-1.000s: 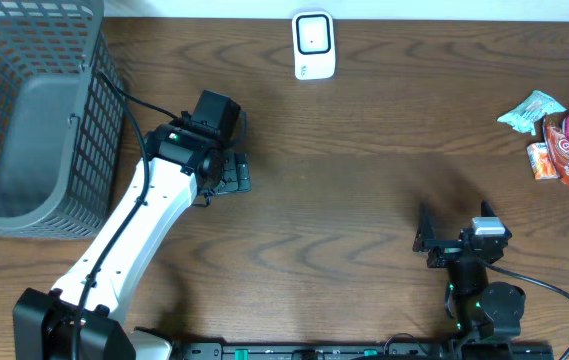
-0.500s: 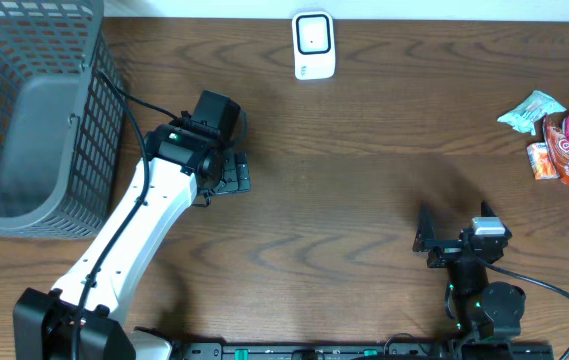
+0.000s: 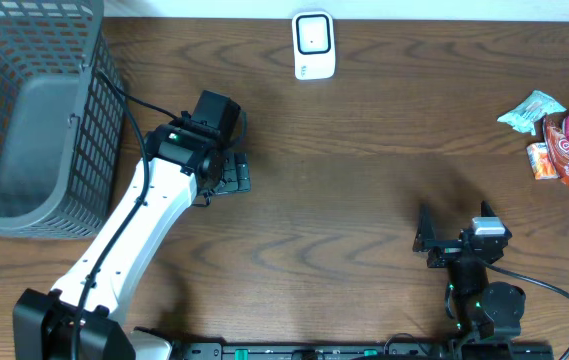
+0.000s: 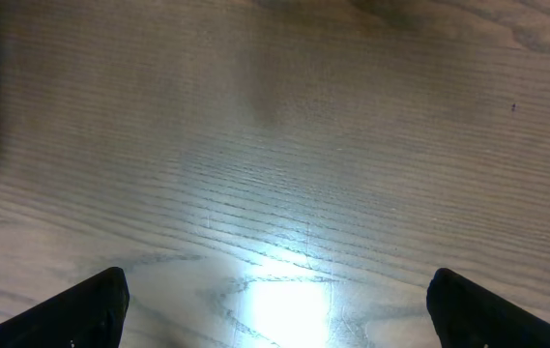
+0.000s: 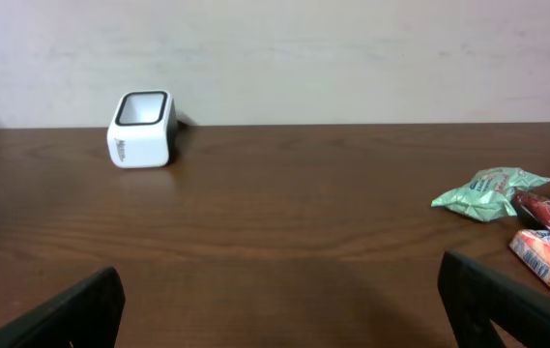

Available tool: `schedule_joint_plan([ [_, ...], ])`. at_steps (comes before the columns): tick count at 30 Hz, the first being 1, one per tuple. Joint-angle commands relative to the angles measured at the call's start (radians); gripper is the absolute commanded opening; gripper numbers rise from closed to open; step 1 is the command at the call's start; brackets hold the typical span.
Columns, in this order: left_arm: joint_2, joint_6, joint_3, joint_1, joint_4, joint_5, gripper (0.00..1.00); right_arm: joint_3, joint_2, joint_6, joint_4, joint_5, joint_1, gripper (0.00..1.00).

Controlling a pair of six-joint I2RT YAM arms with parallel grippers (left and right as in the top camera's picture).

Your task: Scan the item barcode

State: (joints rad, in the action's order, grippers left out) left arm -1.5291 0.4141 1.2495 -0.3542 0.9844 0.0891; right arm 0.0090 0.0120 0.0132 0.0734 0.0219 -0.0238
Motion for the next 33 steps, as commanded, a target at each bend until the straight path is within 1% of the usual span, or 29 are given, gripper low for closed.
schedule_joint_plan([
  [1,0.035,-0.01,-0.002,0.002,0.002,0.02,0.98,-0.003,-0.006,-0.007,0.002,-0.005,-0.008,0.99],
  [16,0.202,-0.01,-0.002,0.002,0.002,0.02,0.98,-0.003,-0.006,-0.007,0.002,-0.005,-0.008,0.99],
  [33,0.446,-0.018,-0.002,0.003,0.01,0.021,0.98,-0.003,-0.006,-0.007,0.002,-0.005,-0.008,0.99],
])
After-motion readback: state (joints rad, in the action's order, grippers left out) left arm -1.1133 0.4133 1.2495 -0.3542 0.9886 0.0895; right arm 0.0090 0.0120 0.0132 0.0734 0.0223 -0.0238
